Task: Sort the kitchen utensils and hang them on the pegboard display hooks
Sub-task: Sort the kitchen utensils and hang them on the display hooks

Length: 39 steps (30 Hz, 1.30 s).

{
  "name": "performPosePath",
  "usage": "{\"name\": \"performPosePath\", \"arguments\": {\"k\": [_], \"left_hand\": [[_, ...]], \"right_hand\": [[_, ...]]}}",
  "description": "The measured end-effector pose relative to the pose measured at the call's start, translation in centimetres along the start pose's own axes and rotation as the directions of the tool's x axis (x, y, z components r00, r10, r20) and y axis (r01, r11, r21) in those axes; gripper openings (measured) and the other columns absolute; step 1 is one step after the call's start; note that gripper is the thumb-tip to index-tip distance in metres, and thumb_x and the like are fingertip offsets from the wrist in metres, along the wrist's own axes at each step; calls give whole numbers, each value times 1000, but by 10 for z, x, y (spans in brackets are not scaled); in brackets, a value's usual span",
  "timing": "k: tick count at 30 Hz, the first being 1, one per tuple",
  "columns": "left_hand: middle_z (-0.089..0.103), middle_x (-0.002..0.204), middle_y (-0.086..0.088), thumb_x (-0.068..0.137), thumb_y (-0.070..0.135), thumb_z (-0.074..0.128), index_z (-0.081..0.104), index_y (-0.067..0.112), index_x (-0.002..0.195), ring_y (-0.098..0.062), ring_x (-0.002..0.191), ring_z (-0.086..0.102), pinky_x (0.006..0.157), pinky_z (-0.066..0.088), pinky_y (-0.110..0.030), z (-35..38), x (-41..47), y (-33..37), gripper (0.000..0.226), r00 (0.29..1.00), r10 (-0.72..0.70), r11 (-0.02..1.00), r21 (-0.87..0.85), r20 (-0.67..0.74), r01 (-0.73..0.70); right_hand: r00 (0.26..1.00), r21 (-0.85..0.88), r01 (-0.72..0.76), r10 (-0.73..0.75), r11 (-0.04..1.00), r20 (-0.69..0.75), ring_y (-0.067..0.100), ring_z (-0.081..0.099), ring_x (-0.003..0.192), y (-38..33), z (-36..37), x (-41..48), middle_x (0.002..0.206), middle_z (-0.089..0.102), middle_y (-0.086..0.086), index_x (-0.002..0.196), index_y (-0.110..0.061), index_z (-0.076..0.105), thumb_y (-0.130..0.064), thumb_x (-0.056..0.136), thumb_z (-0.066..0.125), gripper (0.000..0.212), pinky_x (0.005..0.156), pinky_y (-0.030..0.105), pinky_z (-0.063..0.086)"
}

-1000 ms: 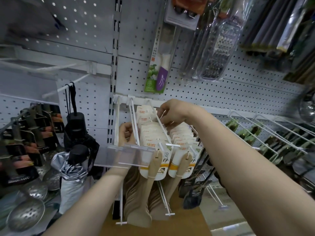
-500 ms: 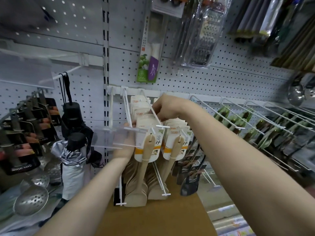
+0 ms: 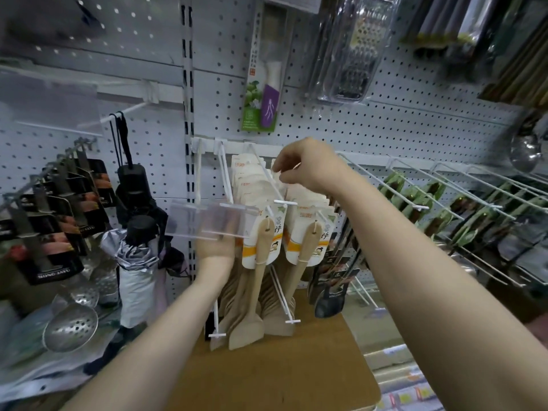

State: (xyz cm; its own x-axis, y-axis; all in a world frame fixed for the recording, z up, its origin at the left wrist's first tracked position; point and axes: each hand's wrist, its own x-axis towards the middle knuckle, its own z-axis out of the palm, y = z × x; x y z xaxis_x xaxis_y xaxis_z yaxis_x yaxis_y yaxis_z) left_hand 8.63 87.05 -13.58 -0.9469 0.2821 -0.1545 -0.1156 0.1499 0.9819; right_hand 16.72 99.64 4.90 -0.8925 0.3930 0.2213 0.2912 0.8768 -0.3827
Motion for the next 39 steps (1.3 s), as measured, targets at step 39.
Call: {"name": "performPosePath", "arguments": {"k": [39], "left_hand": [[59,128,10,97,13,50,38,26,146,-1,115,54,95,42,-22,124,-86,-40,52,877,463,873,237,-131,-426]], "right_hand": [[985,635,-86,160,767,-61,12,59,113,162,128,-94,131,60,-4,146,-29,40,-20,99,52,50,100,40,49]]}}
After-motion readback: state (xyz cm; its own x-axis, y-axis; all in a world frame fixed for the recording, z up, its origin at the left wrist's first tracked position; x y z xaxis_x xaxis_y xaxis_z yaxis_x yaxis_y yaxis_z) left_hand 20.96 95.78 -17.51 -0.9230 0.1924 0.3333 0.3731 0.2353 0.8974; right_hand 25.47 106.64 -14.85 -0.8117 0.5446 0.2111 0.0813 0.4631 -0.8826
